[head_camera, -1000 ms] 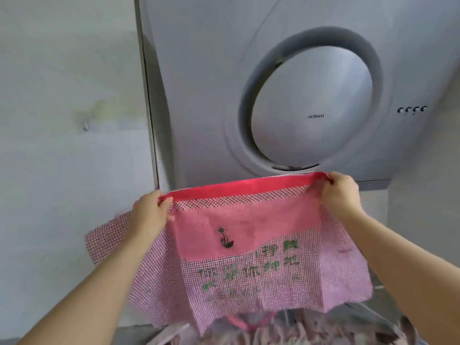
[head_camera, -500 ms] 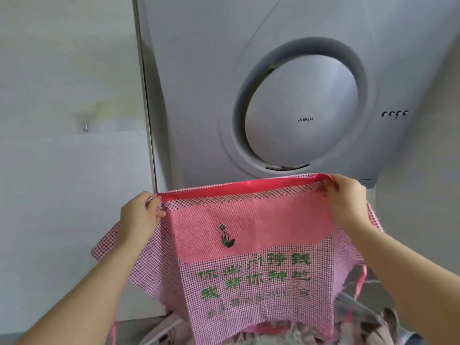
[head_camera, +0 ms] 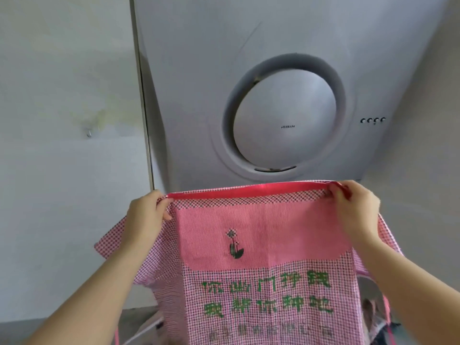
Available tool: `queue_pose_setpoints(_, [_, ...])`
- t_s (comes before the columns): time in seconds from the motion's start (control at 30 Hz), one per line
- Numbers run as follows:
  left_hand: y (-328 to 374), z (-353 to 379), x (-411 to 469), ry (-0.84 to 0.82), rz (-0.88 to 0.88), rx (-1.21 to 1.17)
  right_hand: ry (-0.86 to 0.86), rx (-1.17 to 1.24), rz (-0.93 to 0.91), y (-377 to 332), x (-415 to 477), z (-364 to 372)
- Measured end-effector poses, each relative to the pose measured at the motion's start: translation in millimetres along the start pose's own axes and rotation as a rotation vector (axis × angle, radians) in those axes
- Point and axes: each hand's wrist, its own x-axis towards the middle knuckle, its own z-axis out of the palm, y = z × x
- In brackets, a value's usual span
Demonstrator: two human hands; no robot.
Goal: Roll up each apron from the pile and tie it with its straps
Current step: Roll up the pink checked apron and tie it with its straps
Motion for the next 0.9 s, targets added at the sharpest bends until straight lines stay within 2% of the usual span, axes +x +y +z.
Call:
queue_pose_setpoints(0.07, [6,0,-8,-0.013,0.01,-0.001,0.044,0.016,-0.011,0,-5,-13])
queue_pose_setpoints(0.17, [21,-8,-18,0.052,0.021,-0.056,0.144,0.042,-0.092,-1,-9,-27])
queue_pose_setpoints(0.3, [48,-29,-29,0.339,0.149,-0.053,0.348,0.186,-0.305,-13,-12,-36])
queue_pose_setpoints(0.37, [44,-32,-26,0.364,0.197,-0.014,0.336,0.205,-0.334,-15,-9,-33])
queue_pose_setpoints(0.43, [20,-24,-14,0.149,0.144,0.131,0.119,0.032,-0.279,-4,0,-22])
queue_pose_setpoints(0.53, [-20,-4,4,-0.318,-0.039,0.286,-0.446,-0.468,-0.09,27,17,6])
queue_pose_setpoints(0.57, [-29,3,7,-0.391,-0.055,0.302,-0.59,-0.55,-0.019,35,21,17])
queue_pose_setpoints(0.63, [-36,14,17,-0.42,-0.055,0.319,-0.731,-0.581,0.09,45,33,35])
queue_pose_setpoints(0.67, [-35,16,23,-0.401,-0.053,0.317,-0.736,-0.561,0.113,46,40,41])
queue_pose_setpoints(0.73, [-34,15,36,-0.317,-0.044,0.264,-0.642,-0.489,0.102,45,53,52])
queue_pose_setpoints(0.83, [-23,4,45,-0.035,-0.024,0.163,-0.421,-0.292,0.002,31,62,53])
queue_pose_setpoints(0.9, [-13,-1,32,0.173,0.049,0.102,-0.192,-0.131,-0.12,27,52,48])
